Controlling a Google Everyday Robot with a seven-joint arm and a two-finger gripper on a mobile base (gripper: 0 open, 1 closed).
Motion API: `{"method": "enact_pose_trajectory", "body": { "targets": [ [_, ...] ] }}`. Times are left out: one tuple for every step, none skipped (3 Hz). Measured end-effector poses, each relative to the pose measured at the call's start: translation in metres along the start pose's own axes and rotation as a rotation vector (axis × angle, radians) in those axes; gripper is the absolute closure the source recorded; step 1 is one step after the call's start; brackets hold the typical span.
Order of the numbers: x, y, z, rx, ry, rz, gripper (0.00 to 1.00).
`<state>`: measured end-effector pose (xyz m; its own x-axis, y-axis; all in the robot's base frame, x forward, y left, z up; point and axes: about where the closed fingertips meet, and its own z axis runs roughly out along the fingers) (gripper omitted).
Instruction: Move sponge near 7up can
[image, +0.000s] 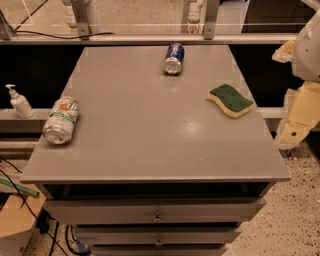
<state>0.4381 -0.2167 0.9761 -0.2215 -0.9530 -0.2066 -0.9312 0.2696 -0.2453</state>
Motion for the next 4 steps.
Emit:
{"method": "enact_pose_trajectory", "body": {
  "targets": [
    [0.000, 0.000, 0.000, 0.000, 0.000, 0.000, 0.00],
    [-0.002, -0.009, 0.003, 0.023, -0.095, 0.005, 0.00],
    [-0.004, -0.031, 0.015, 0.038, -0.253, 0.023, 0.00],
    [-0.013, -0.030, 0.019, 0.017, -0.291, 0.024, 0.00]
  ]
}}
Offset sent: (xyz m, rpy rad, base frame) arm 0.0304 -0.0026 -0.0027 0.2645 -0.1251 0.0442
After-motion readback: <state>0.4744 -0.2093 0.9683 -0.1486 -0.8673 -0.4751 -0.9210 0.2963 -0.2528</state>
